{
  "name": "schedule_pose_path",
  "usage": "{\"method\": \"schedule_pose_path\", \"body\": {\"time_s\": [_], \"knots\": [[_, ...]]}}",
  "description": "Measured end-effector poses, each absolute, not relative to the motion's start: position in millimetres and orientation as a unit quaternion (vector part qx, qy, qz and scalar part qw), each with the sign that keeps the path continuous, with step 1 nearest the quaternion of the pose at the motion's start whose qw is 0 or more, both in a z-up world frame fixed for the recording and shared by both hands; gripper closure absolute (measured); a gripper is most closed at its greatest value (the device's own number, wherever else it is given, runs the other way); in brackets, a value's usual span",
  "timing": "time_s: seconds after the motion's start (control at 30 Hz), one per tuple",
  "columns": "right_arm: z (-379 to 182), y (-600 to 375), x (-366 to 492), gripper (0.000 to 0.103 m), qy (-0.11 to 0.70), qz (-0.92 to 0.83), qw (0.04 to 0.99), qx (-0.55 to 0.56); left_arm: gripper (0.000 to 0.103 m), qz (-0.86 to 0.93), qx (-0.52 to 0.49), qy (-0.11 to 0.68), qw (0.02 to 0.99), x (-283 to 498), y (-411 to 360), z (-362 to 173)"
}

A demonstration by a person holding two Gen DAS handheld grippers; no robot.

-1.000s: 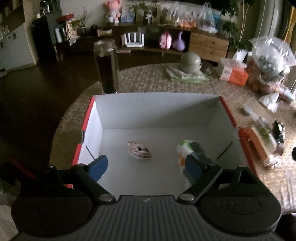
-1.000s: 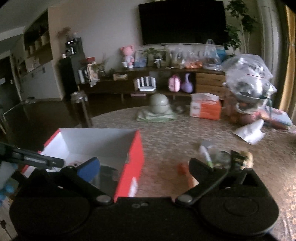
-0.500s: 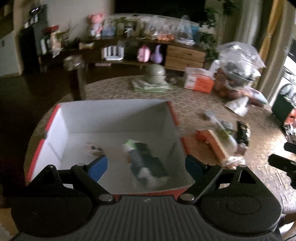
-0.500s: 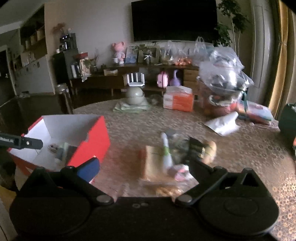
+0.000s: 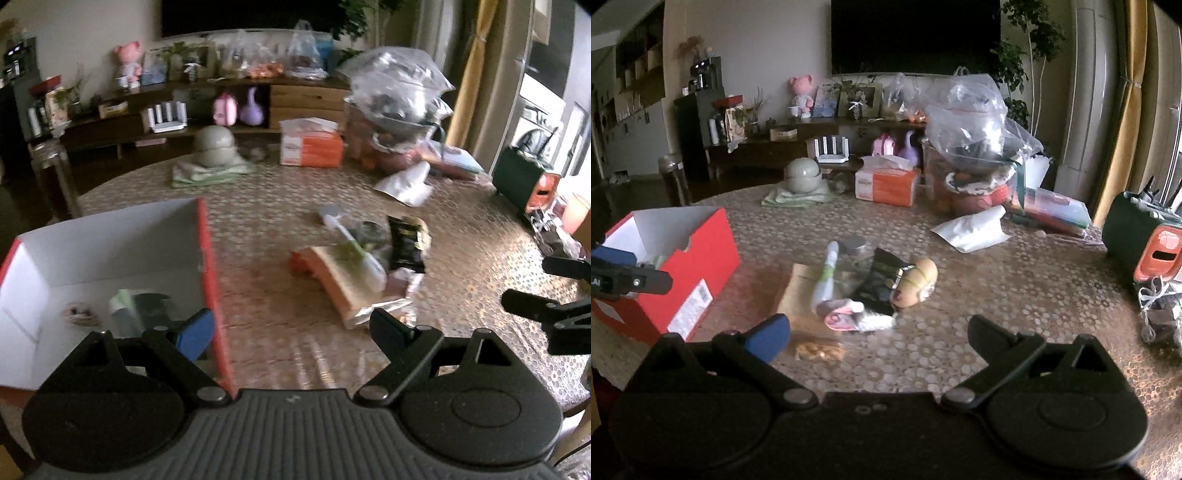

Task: Organize objects
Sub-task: 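Withdraw both tools from the box back toward the table items, then grasp the white tube with the left gripper while the right gripper grasps the pink wrapped item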

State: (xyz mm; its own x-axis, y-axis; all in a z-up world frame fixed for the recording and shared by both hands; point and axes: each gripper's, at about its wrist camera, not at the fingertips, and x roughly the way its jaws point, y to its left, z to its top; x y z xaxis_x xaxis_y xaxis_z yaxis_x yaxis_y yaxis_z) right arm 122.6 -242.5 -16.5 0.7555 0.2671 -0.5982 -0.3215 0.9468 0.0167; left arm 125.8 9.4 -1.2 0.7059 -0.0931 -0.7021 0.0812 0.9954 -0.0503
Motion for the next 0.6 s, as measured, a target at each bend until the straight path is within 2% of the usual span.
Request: {"method": "schedule_pose_path", "body": {"time_s": [0.37, 0.6], "knots": [[-40, -251, 140, 0.001, 0.329, 0.169, 0.928, -0.036, 0.012, -0.026, 0.001, 0.402, 0.915, 193, -34, -16], [-54, -231, 150, 0.005, 0.328, 0.196, 0.922, -0.057, 0.012, -0.011, -0.043, 0.451, 0.891, 259, -34, -31]]}}
